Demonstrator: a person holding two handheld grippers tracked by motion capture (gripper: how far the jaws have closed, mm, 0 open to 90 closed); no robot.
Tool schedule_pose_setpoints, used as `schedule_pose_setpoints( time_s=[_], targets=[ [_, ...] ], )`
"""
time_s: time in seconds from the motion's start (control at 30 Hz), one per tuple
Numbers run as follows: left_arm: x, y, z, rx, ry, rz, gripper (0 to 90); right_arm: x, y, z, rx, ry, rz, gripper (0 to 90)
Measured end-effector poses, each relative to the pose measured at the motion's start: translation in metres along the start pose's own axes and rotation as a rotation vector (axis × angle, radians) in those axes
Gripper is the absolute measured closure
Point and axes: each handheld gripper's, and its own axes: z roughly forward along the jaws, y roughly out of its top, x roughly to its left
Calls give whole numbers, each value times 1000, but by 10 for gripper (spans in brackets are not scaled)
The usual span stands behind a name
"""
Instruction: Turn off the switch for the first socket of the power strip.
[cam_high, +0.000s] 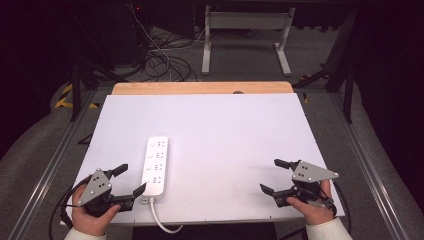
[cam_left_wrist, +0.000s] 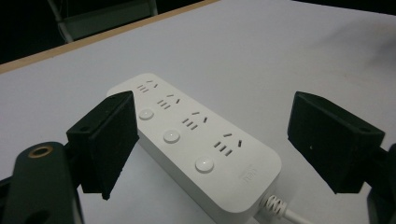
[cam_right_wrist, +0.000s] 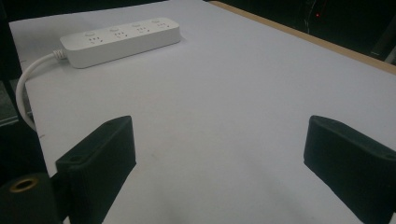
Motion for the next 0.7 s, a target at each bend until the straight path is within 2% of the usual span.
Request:
schedule_pose_setpoints(
  time_s=[0.13,0.4,0.47,0.7],
  targets=[
    [0,1,-1,10,-2,-5,199,0,0,0,-2,3,1,102],
    [0,10,-1,58,-1,14,260,0,-1,1,1,11,5,113],
    [0,15,0,78,-20,15,261,0,-1,1,0,13,5,113],
    [2,21,4,88,-40,7,277,1,-1,2,5,18,1,116]
  ],
)
